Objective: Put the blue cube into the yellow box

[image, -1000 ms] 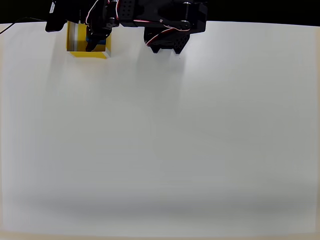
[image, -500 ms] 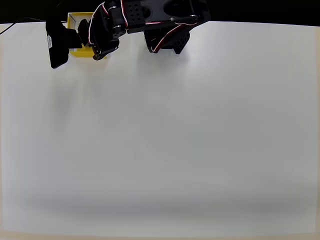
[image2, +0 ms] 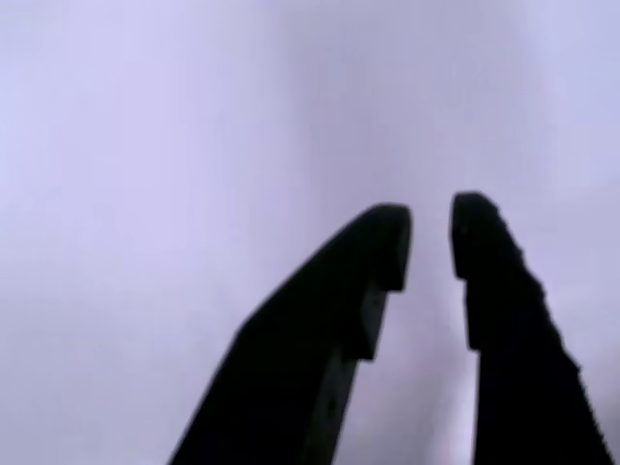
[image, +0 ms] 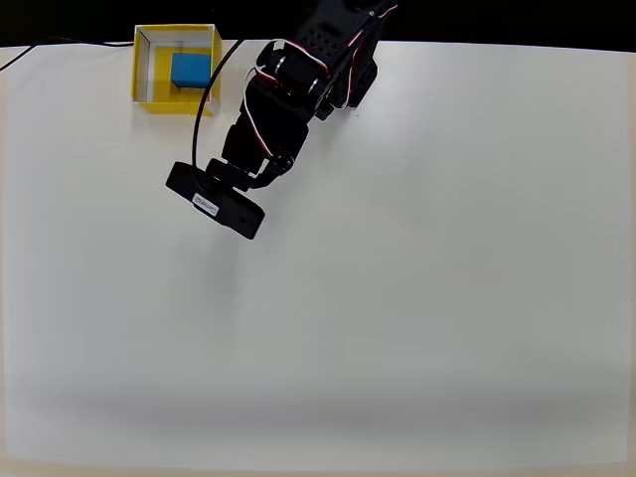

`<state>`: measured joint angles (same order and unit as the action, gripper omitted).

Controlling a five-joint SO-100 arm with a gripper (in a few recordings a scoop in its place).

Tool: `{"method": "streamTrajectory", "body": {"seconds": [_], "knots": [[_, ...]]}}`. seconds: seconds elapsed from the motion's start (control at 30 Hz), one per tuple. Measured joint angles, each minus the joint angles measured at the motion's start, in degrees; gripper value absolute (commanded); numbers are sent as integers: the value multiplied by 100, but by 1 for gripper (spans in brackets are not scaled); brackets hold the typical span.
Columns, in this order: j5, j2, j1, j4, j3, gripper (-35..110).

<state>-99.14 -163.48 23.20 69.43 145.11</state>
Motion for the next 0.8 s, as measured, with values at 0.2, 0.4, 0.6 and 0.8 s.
{"method": "streamTrajectory", "body": {"seconds": [0.2,0.4,0.6,0.8], "knots": [[-123,-914,-1406,-589,1371,0],[-334,-2021,-1846,-1160,2865,0],[-202,-2628,-2276,-1187,3349,0],[-9,-2681,-2303,-404,3357,0]]}}
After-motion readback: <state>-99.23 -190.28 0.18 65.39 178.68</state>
